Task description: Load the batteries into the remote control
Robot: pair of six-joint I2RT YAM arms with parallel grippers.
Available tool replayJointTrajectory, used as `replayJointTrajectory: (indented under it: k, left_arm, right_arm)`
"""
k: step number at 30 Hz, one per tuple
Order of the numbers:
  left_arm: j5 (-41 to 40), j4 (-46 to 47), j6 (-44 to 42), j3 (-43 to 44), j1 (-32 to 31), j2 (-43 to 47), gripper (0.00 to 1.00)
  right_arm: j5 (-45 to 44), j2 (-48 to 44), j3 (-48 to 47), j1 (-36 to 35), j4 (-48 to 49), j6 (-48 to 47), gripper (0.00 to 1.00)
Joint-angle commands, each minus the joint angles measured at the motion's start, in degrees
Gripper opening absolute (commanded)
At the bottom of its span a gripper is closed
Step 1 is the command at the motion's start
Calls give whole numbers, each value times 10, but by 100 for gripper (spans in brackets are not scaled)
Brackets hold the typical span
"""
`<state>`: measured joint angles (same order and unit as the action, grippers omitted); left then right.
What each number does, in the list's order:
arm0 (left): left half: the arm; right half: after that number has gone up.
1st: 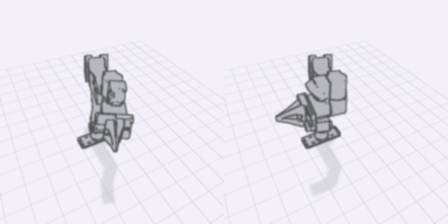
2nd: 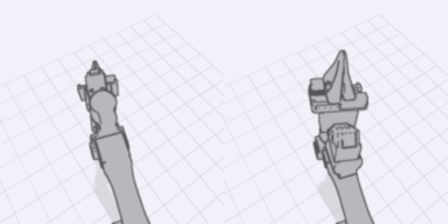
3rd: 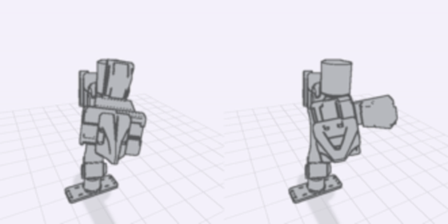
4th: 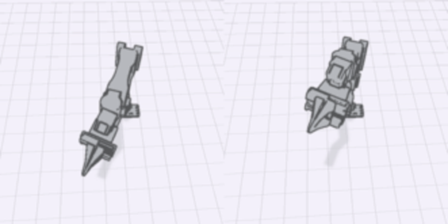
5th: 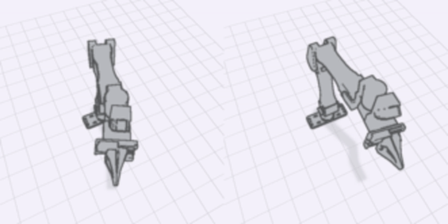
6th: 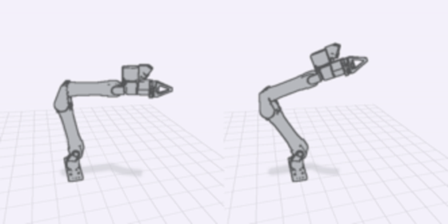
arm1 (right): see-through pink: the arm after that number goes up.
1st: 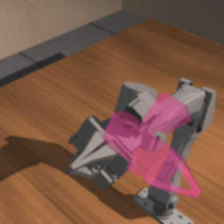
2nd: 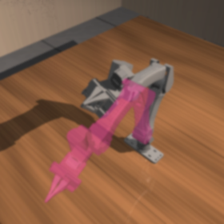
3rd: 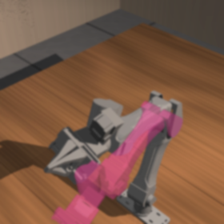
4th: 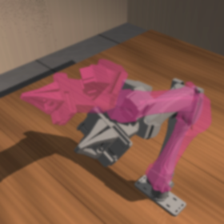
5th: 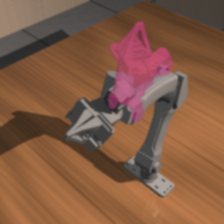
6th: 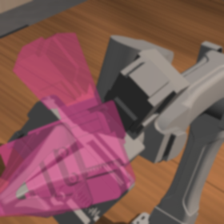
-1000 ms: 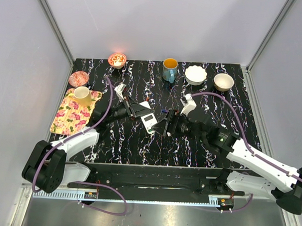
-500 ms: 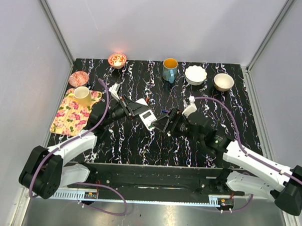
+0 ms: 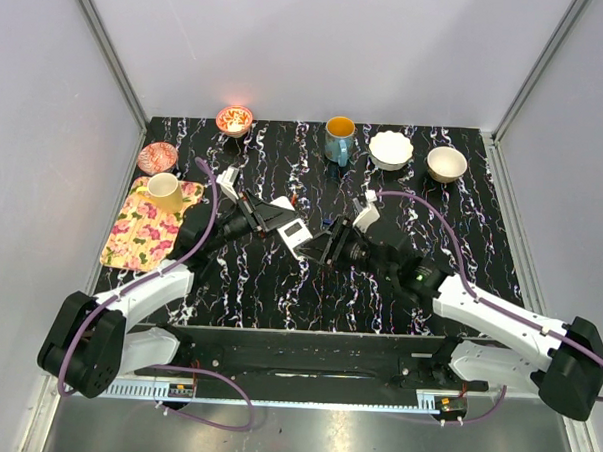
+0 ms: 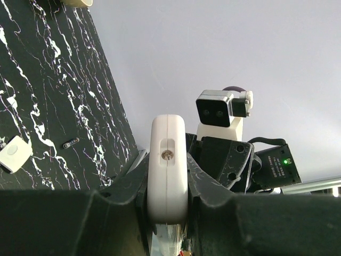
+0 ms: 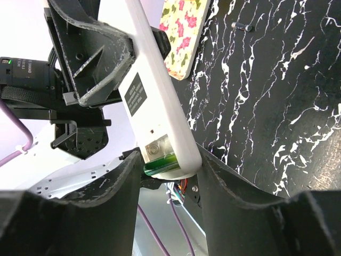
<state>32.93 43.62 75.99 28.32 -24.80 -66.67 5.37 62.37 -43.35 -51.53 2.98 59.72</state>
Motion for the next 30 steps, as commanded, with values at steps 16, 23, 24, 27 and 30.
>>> replayJointTrajectory:
  k: [16,23,24,27,30]
  left_arm:
    - [-8,50,7,-5,-1,17,0]
    - [-7,45,7,-2,-2,19,0]
    - [-7,43,7,-1,-1,19,0]
    - [-7,37,7,1,-1,19,0]
    - [-7,29,8,2,-2,20,0]
  right_arm:
    - [17,3,6,9,50,4,38]
    - [19,10,-1,8,42,-4,27]
    - [20,13,-2,9,38,-5,25]
    - [19,17,-10,10,24,-13,17]
    - [18,21,-18,9,12,-16,6]
